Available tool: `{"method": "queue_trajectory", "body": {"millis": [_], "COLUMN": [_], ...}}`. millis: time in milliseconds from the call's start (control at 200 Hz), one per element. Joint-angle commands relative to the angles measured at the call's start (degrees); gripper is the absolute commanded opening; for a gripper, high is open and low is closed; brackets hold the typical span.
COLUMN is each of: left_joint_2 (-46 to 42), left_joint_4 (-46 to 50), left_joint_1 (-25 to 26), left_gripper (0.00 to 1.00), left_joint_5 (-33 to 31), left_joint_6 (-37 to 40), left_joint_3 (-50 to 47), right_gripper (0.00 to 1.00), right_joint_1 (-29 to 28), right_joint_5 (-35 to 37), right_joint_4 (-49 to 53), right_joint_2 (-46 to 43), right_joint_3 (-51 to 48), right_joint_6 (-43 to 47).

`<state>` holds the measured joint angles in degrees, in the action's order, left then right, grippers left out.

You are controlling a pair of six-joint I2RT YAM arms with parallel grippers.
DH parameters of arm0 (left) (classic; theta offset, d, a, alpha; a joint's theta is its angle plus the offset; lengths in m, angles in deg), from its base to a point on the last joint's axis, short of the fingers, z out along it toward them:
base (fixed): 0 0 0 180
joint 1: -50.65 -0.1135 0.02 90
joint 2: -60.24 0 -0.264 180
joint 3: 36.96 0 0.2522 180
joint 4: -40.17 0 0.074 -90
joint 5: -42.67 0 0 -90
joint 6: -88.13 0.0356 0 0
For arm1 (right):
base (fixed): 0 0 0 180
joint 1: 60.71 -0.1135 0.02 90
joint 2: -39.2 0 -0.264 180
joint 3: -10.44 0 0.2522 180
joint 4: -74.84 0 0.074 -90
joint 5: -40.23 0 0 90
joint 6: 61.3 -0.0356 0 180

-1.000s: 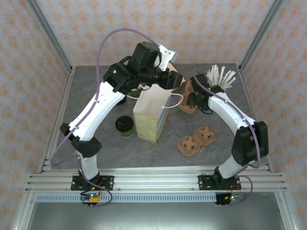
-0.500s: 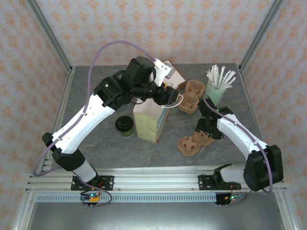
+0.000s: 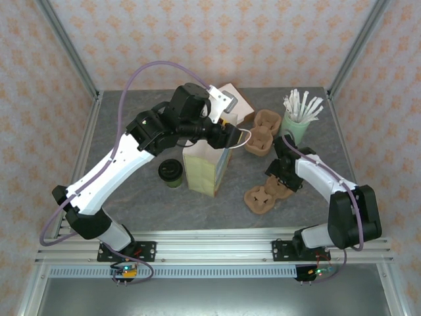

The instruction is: Pack the takeout coffee

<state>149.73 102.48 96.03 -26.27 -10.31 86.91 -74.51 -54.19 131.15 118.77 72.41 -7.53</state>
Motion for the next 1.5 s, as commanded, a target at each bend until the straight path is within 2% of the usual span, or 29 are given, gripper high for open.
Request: {"method": "queue_trajectory", "body": {"millis": [0,90,480,671,811,941,1166,1256,1381,1496], "left_joint_2": [-1.6,-1.5,-1.4,-1.7,-2.0,-2.3,-2.0,-2.0,-2.2,-1.7], "left_joint_4": [-1.9,-1.9,-3.2,-3.3,-3.0,-3.2,-3.2,-3.1,-3.0,-2.9], "left_joint_1": [0.3,0.4,0.3,0.4,0.4,0.3,0.3,0.3,0.3,0.3], "left_gripper": [0.57,0.57,0.57,0.57,0.57,0.57,0.57,0.57,0.57,0.57], "left_joint_5": [-1.3,-1.3,-0.3,-0.7,-0.9,-1.3,-0.8,-0.8,-0.9,-1.3], "left_joint_6": [1.4,1.5,1.7,2.0,2.2,2.2,2.3,2.3,2.2,2.3], "left_joint_3": [-0.7,-0.8,-2.0,-2.6,-2.8,-3.3,-3.2,-3.0,-2.8,-2.5], "right_gripper": [0.78,0.76,0.81,0.81,0.81,0.75,0.54,0.49,0.47,0.47], "right_joint_1": [0.6,0.6,0.6,0.6,0.6,0.6,0.8,0.8,0.8,0.9], "right_joint_5": [1.7,2.3,4.7,1.5,2.1,2.8,4.6,5.3,4.9,0.8], "right_joint_4": [-2.7,-2.1,3.2,-0.9,-2.3,-2.4,-1.0,0.4,2.8,3.8], "right_joint_2": [0.8,0.5,-5.3,-0.6,1.4,1.2,-1.9,-3.9,-8.0,-11.2], "right_joint_3": [-2.7,-2.9,-2.5,-3.4,-2.5,-2.6,-1.6,0.0,3.1,6.9], "right_joint_6": [-1.8,-2.4,-1.5,-1.9,-1.7,-1.5,-1.0,0.2,2.8,7.3]}}
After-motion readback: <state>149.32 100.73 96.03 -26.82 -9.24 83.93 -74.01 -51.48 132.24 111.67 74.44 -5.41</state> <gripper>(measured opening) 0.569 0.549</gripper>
